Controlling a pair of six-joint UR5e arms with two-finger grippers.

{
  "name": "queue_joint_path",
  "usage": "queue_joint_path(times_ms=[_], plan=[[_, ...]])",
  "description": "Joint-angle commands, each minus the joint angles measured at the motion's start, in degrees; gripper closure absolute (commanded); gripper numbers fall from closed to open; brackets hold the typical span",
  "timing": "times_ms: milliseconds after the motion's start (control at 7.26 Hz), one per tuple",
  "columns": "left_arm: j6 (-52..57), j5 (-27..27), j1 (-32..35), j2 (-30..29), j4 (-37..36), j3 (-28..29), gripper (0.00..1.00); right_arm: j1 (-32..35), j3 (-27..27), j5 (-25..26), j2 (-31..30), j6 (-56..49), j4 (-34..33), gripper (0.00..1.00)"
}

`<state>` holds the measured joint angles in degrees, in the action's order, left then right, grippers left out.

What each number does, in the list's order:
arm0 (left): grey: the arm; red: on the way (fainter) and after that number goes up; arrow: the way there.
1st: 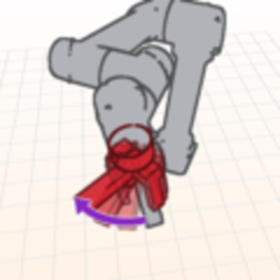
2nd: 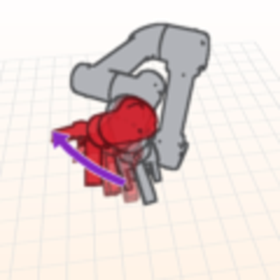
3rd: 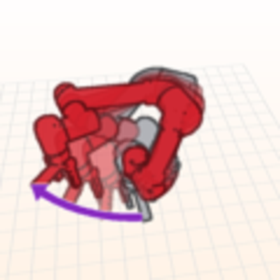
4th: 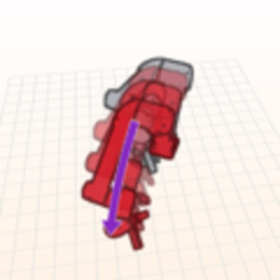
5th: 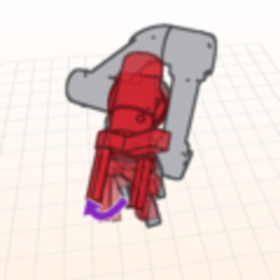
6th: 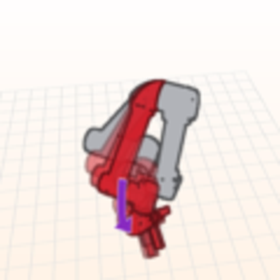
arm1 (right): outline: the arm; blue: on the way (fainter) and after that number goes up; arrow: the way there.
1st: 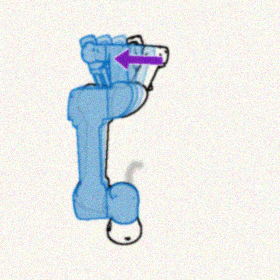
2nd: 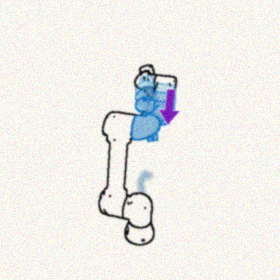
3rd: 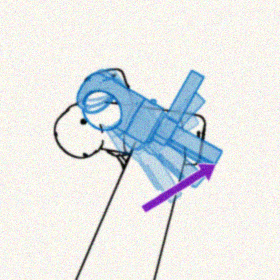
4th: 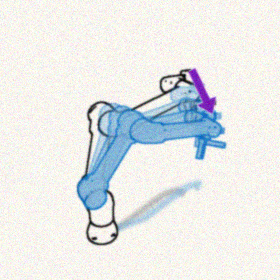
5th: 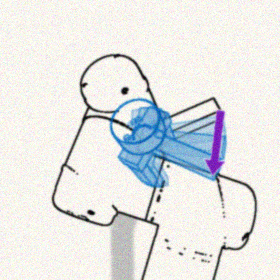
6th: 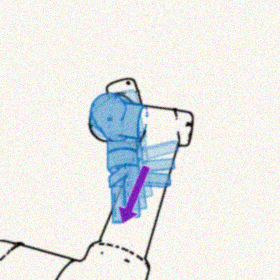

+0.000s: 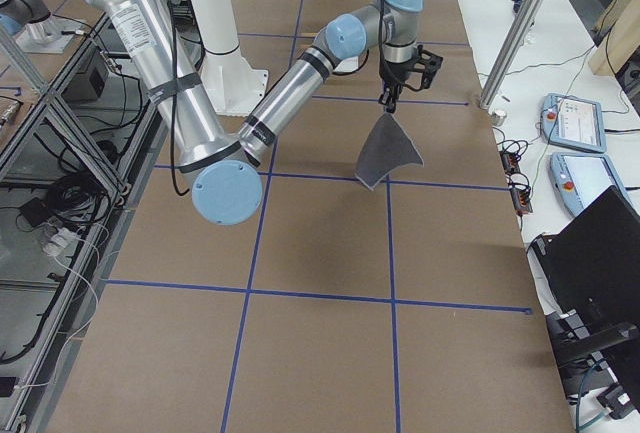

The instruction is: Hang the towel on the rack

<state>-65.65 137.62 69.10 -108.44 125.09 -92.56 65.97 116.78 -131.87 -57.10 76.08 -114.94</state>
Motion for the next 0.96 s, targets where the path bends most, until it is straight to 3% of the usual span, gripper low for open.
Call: queue_joint_path(times_ms=[0,275,551,826], plan=[[-18.73,-0.15,-6.74,-5.98,3.55,-0.08,0.02,-3.73,0.11,-0.15,7.77,18.43,0.07,1.0],[-36.4,-0.42,-10.81,-9.84,6.12,-0.51,0.02,-7.51,-4.43,2.39,10.6,35.63,14.22,1.0],[-51.19,-0.51,-14.76,-13.54,6.21,-2.45,0.02,-10.77,-8.92,6.52,15.68,40.89,16.85,1.0],[-66.35,-4.87,-19.5,-13.82,6.21,-4.99,0.02,-12.09,-11.83,8.19,19.82,43.44,17.03,1.0]])
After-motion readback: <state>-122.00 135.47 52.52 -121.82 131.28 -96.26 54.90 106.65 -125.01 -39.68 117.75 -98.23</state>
